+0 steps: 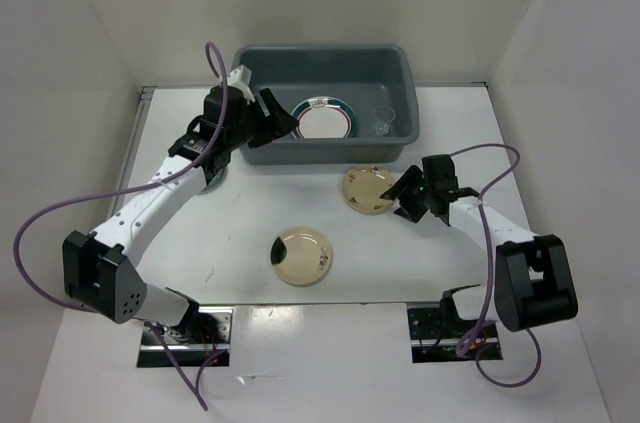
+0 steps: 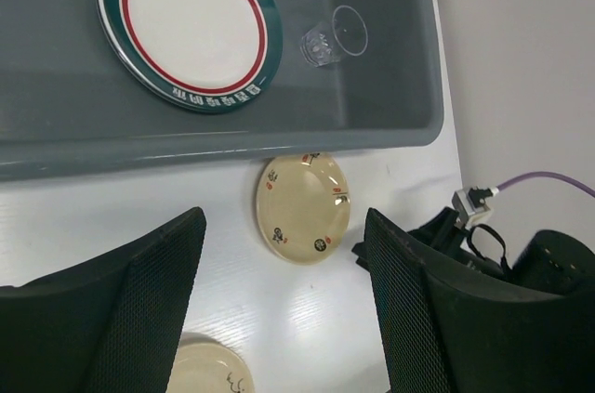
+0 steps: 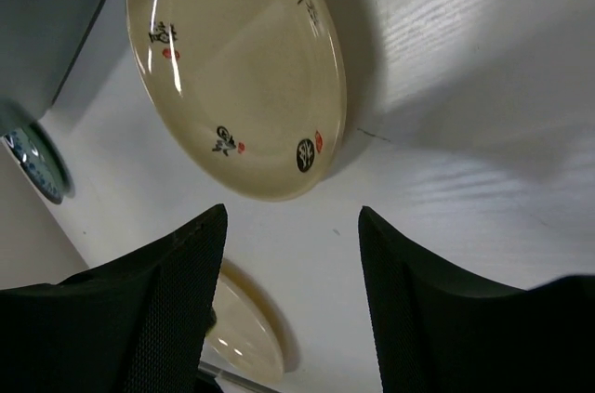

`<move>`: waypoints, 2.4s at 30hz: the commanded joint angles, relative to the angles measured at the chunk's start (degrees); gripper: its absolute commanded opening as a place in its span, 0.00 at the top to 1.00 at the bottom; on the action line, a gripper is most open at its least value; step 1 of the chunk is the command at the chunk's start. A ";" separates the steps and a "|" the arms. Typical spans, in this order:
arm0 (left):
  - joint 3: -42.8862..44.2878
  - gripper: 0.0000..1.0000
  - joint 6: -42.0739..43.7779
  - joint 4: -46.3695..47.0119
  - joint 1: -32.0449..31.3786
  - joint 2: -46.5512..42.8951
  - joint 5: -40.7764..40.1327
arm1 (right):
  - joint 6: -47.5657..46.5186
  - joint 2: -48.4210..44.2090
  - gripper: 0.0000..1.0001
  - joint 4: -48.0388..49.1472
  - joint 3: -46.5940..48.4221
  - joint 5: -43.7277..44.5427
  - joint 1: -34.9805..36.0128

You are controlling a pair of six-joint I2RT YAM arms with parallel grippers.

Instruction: Place the mixed dishes into the plastic bin

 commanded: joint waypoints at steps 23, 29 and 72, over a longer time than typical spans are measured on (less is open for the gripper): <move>-1.21 0.22 1.55 2.01 0.15 -3.91 -2.14 | 0.46 14.52 0.65 10.69 3.72 4.28 0.48; -1.73 0.22 1.55 2.54 0.15 -3.91 -2.67 | 0.46 15.14 0.88 11.83 3.19 4.89 0.48; -3.57 0.22 4.19 0.52 1.91 -7.69 -14.01 | -19.39 27.15 1.00 -10.94 61.98 -6.46 4.96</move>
